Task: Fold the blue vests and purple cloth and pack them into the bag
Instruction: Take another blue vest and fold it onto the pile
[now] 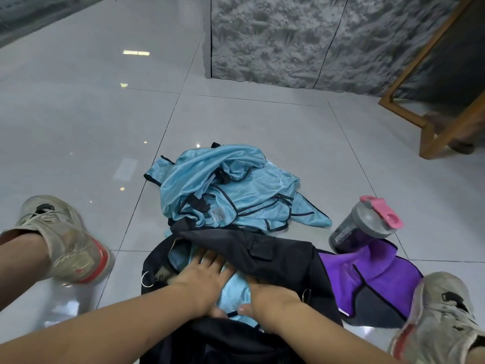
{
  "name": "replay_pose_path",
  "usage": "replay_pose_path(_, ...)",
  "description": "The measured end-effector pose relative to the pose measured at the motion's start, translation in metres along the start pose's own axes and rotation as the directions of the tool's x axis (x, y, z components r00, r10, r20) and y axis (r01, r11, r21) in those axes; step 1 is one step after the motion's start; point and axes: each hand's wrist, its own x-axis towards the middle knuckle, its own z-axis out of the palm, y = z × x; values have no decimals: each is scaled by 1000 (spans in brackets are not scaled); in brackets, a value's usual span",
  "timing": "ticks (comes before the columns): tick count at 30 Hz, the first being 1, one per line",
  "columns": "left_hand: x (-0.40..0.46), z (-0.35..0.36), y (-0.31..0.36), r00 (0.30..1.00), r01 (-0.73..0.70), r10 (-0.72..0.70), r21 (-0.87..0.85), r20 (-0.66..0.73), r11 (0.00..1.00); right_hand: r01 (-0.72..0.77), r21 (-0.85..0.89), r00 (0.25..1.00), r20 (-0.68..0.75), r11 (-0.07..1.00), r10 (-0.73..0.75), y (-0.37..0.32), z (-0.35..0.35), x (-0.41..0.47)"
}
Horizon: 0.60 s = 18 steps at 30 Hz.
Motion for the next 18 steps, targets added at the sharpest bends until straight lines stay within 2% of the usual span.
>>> replay_pose_path(3, 1, -4, -4, 1000, -13, 13, -34, -8, 999, 35, -21, 998, -44, 999, -36, -1, -3, -2)
replay_pose_path(5, -4, -11, -6, 999, -35, 29, -117, -46, 993, 78, -40, 991, -104, 996, -82, -3, -7, -10)
replay_pose_path(7, -10, -25, -7, 991, -89, 65, -211, -118, 974, 128, -74, 980, -146, 989, -138, -6, -19, -24)
replay_pose_path(9, -19, -38, -7, 961, -156, 83, -269, -264, 950, 196, -80, 956, -208, 977, -209, -10, -37, -42)
replay_pose_path(12, -36, -60, -7, 875, -203, 6, -356, -485, 912, 303, -3, 867, -415, 953, -277, -16, -67, -67)
replay_pose_path(14, -43, -77, -9, 771, -274, -80, -443, -631, 854, 352, 21, 791, -540, 936, -286, -16, -86, -77)
replay_pose_path(16, -42, -91, -16, 686, -315, -155, -483, -711, 817, 413, 97, 717, -647, 905, -258, -15, -103, -79)
replay_pose_path(18, -34, -101, -25, 635, -298, -249, -529, -731, 795, 453, 199, 670, -719, 869, -185, -16, -114, -72)
